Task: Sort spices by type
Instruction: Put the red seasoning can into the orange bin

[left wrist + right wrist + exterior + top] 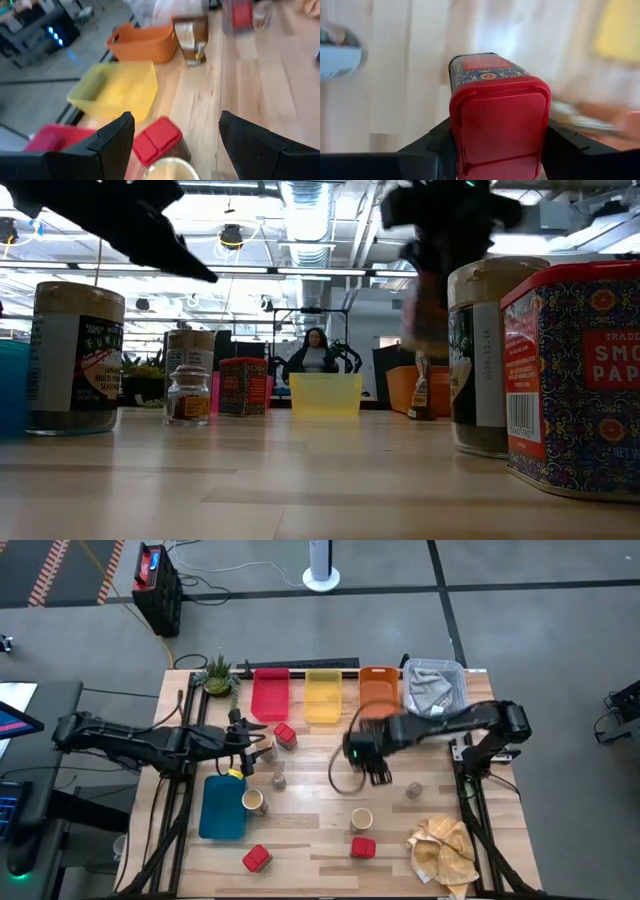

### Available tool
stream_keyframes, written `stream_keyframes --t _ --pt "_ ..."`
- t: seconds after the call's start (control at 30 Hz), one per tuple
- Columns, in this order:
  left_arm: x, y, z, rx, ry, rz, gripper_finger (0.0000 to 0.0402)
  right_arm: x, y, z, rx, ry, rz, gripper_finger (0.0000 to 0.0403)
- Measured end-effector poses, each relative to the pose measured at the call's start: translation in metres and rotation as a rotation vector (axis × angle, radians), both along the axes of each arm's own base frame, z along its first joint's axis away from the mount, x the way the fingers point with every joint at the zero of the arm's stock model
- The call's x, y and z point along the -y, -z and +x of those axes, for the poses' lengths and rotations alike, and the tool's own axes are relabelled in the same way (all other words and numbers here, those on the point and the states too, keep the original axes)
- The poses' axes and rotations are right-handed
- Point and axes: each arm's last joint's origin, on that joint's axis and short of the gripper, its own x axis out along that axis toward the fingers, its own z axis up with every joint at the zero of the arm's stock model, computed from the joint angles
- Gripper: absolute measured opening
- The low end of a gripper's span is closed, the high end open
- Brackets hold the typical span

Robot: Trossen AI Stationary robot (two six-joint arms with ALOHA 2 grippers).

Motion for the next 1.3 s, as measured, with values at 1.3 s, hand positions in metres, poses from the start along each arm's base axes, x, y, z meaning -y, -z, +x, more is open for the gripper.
stream_keyframes --t 1.3 --pt "-0.073 -0.012 -0.005 0.036 -0.215 0.172 0.0279 0.262 -0.004 -0.008 -0.242 0.288 -0.166 0.0239"
